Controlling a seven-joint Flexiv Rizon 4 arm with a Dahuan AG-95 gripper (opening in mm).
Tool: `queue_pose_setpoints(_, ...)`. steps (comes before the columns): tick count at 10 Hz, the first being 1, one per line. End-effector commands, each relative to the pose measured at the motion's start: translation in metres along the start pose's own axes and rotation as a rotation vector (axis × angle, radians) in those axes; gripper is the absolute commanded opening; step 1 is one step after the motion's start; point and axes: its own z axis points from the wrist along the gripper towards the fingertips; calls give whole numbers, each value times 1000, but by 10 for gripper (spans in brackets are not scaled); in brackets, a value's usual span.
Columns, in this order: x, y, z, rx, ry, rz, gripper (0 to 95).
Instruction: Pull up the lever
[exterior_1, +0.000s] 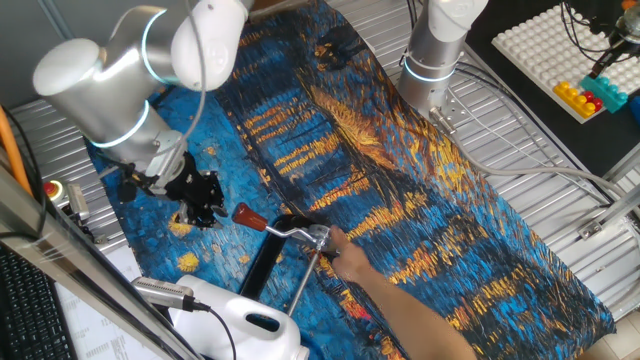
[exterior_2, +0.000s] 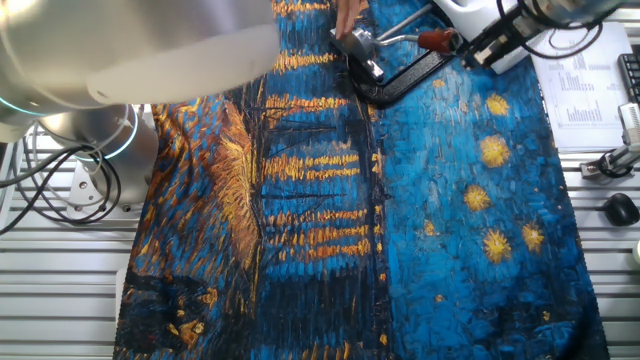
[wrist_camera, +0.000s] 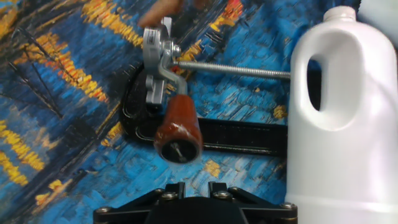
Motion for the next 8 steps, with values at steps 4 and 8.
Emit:
queue_pose_setpoints(4, 5, 6, 3, -15, -37, -1, 190)
queue_pose_setpoints(8, 2, 12, 4, -2, -11, 5, 190)
